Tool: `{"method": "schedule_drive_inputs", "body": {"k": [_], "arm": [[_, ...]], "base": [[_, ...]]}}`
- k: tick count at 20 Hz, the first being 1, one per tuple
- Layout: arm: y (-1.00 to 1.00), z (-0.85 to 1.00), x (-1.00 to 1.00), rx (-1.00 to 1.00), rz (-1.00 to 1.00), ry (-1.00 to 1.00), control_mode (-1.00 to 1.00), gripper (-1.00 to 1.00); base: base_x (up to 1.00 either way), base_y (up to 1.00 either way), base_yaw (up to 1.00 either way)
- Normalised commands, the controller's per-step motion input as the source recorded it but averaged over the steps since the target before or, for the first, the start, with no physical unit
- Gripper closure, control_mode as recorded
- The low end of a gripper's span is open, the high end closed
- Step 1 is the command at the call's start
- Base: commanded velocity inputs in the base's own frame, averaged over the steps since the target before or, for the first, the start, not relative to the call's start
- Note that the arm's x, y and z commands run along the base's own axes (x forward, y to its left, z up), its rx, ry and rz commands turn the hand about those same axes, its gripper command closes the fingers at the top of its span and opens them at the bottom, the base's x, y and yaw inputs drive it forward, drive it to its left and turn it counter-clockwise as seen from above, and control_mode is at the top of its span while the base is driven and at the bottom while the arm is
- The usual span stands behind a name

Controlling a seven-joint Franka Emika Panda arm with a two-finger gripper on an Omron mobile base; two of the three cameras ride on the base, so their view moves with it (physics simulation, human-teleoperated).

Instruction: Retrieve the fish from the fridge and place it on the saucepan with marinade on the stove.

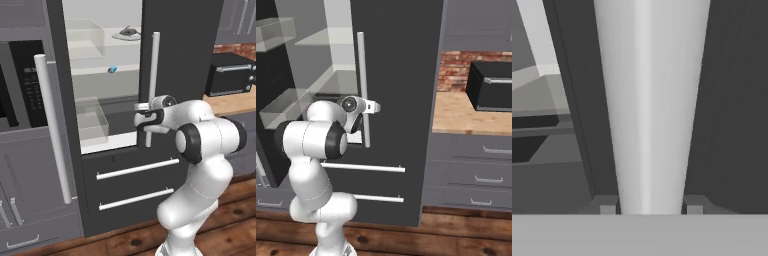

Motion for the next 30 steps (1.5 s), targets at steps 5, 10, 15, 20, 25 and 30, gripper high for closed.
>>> {"method": "schedule_drive_inputs", "body": {"k": [5, 10, 15, 20, 25, 30], "arm": [[-0.36, 0.01, -0.26, 0.0, -0.02, 0.06, -1.0, 1.0], [-0.35, 0.06, -0.87, 0.0, -0.05, 0.05, -1.0, 1.0], [-0.54, 0.0, -1.0, 0.01, -0.03, 0.0, -1.0, 1.0], [-0.71, 0.0, -0.51, 0.05, 0.0, 0.06, -1.0, 1.0], [-0.67, 0.0, -0.03, 0.0, 0.06, 0.33, -1.0, 1.0], [-0.75, 0.02, -0.01, 0.01, 0.06, 0.38, -1.0, 1.0]], "base": [[0.0, 0.0, 0.0], [0.0, 0.0, 0.0], [0.0, 0.0, 0.0], [0.0, 0.0, 0.0], [0.0, 0.0, 0.0], [0.0, 0.0, 0.0]]}}
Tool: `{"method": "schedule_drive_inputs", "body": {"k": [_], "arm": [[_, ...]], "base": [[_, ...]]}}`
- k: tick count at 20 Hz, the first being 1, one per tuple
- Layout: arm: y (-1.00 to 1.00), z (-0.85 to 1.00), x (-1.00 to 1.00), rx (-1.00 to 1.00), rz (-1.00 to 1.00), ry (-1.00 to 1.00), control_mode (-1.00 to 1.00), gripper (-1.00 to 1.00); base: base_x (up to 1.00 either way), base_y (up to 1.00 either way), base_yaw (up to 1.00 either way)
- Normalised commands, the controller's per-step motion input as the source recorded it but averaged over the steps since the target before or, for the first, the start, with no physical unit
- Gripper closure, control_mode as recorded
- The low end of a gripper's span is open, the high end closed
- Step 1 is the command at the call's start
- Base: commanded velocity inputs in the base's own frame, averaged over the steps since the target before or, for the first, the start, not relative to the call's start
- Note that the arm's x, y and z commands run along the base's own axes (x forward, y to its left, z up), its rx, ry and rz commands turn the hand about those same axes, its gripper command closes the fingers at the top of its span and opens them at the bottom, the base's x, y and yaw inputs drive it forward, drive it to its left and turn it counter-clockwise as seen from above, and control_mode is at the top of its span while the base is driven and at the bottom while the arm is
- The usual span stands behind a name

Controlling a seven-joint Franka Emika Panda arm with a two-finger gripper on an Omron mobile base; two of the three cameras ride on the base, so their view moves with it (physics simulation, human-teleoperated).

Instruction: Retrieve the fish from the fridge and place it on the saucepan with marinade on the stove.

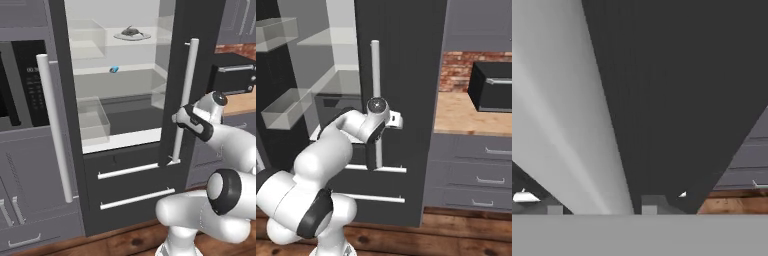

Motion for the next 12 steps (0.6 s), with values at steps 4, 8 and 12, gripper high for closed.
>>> {"method": "schedule_drive_inputs", "body": {"k": [4, 8, 12], "arm": [[-0.69, 0.0, -0.2, 0.05, 0.07, 0.23, -1.0, 1.0], [-0.74, 0.0, -0.41, 0.14, 0.19, 0.03, -1.0, 1.0], [-0.87, -0.02, -0.48, 0.21, 0.23, 0.0, -1.0, 1.0]], "base": [[0.0, 0.0, 0.0], [0.0, 0.0, 0.0], [0.0, 0.0, 0.0]]}}
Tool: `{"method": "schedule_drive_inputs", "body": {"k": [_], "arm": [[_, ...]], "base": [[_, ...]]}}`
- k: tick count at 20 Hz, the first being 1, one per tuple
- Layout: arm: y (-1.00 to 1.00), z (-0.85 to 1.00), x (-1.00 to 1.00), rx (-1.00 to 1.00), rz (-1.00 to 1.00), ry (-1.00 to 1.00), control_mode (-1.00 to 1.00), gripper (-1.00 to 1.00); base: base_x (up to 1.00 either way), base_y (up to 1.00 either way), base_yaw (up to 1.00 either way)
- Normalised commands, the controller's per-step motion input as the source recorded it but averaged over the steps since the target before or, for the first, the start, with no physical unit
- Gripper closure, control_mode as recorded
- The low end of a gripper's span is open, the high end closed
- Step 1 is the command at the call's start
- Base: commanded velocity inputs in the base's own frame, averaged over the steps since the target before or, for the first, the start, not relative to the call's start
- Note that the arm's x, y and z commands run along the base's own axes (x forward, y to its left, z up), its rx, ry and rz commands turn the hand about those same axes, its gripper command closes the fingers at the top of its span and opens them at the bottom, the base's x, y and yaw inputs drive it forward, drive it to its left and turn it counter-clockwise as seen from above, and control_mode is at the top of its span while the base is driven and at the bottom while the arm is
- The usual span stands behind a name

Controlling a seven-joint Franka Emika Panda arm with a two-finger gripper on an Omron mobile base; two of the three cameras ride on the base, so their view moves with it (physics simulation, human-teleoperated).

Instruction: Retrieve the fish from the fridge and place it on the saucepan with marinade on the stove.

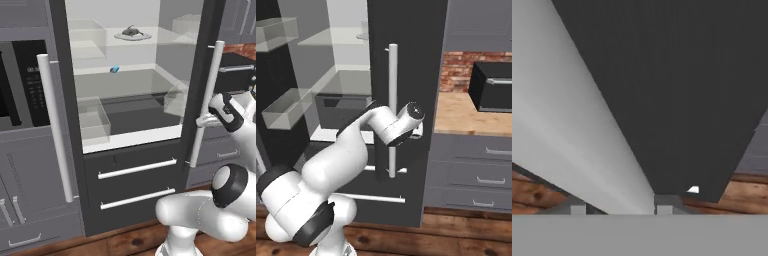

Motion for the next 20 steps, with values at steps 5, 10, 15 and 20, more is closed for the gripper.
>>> {"method": "schedule_drive_inputs", "body": {"k": [5, 10, 15, 20], "arm": [[-0.69, -0.01, -0.5, 0.18, 0.2, 0.0, -1.0, 1.0], [0.04, -0.25, -0.26, 0.11, 0.29, -0.06, -1.0, -1.0], [0.13, -0.14, -0.57, 0.05, 0.13, -0.17, -1.0, -1.0], [0.19, 0.24, -0.72, -0.09, -0.03, -0.17, -1.0, -1.0]], "base": [[0.0, 0.0, 0.0], [0.0, 0.0, 0.0], [0.0, 0.0, 0.0], [0.0, 0.0, 0.0]]}}
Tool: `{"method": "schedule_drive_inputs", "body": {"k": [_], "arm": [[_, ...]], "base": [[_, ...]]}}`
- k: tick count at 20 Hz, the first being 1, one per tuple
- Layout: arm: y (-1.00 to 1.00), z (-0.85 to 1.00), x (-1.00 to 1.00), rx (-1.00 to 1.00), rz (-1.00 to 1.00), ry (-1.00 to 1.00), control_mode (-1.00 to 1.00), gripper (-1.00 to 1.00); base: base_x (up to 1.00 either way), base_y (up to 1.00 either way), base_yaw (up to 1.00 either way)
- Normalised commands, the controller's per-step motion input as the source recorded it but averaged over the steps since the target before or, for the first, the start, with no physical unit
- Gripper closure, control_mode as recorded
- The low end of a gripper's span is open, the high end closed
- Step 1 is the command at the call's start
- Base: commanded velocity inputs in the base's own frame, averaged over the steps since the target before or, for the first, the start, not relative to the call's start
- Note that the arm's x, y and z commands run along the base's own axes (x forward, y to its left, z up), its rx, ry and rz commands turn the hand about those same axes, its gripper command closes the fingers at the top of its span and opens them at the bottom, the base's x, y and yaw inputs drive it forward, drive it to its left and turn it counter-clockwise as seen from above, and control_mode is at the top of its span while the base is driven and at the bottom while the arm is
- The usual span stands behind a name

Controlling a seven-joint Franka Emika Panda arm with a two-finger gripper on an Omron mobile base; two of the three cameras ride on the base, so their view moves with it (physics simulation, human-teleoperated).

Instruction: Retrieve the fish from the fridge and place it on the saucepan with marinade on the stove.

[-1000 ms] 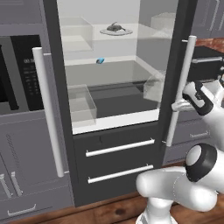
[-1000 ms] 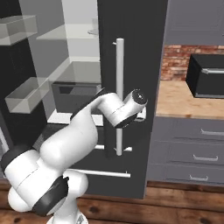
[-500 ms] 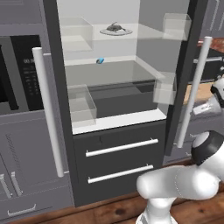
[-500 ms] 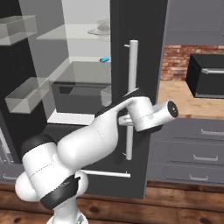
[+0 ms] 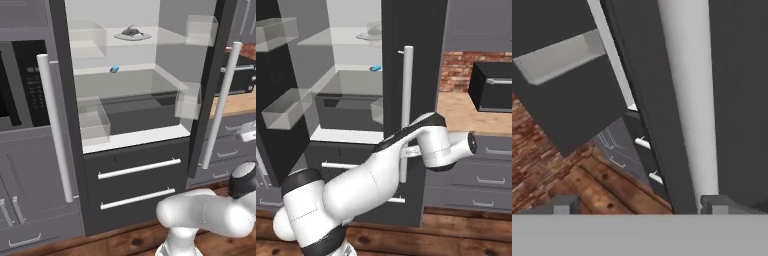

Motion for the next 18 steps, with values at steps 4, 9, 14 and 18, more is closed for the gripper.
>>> {"method": "schedule_drive_inputs", "body": {"k": [4, 9, 14, 18], "arm": [[0.62, 0.66, -0.67, -0.44, -0.15, -0.14, -1.0, -1.0], [0.82, 0.11, -0.15, -0.52, -0.09, 0.03, -1.0, -1.0], [1.0, -0.19, 0.02, -0.44, 0.0, 0.04, -1.0, -1.0], [0.83, 0.0, 0.07, -0.47, 0.0, 0.16, -1.0, -1.0]], "base": [[0.0, 0.0, 0.0], [0.0, 0.0, 0.0], [0.0, 0.0, 0.0], [0.0, 0.0, 0.0]]}}
